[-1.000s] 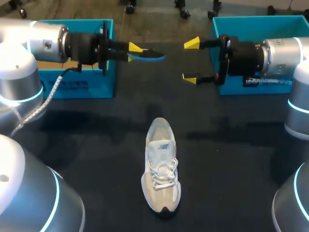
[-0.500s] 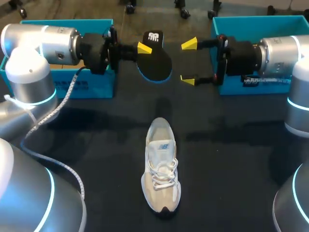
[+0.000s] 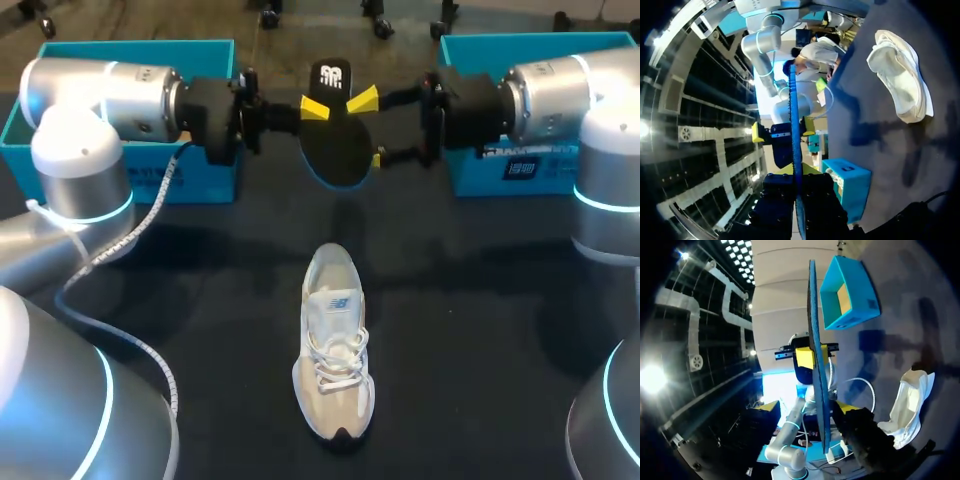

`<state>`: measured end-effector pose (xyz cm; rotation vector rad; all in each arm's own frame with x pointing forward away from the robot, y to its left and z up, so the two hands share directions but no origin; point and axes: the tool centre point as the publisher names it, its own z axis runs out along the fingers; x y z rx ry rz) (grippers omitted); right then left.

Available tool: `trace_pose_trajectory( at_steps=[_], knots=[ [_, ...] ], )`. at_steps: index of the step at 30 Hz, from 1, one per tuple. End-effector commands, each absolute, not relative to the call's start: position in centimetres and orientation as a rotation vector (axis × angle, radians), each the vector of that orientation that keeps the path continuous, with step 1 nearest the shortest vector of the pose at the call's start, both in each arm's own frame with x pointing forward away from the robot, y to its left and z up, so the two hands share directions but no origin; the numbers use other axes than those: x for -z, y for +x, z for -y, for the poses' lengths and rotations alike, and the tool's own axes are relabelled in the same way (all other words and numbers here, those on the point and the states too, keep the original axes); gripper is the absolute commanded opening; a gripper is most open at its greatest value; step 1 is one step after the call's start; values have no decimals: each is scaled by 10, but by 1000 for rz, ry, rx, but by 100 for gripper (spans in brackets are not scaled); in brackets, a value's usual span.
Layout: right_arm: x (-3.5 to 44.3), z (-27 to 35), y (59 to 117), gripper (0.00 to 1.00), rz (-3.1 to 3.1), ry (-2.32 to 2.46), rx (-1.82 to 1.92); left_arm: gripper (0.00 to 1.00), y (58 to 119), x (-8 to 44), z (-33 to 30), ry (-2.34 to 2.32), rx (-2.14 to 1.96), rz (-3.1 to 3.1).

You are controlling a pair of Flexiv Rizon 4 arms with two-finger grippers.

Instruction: Take the shoe out of the shoebox, open the shoe tongue, remove and reinsert the insole, then place the shoe into the shoebox

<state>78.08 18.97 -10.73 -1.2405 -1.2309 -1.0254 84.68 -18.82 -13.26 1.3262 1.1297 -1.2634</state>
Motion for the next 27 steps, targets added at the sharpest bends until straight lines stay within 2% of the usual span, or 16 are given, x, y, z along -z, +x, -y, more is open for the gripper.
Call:
trace_pose_trajectory(
  at_steps=[1, 8, 15, 24, 27],
  knots=[
    [115, -195, 788, 50, 1225, -1223, 1027, 0, 845, 133, 191, 1332, 1230, -1117],
    [119, -197, 790, 47, 1219, -1225, 1023, 0, 846, 133, 194, 1331, 1230, -1118],
    [121, -199, 791, 36, 1233, -1212, 1027, 0, 846, 130, 197, 1339, 1234, -1109],
    [122, -200, 791, 31, 1268, -1200, 1067, 0, 846, 130, 199, 1336, 1242, -1115],
    [123, -201, 791, 26, 1284, -1192, 1080, 0, 846, 130, 199, 1337, 1243, -1118]
  ],
)
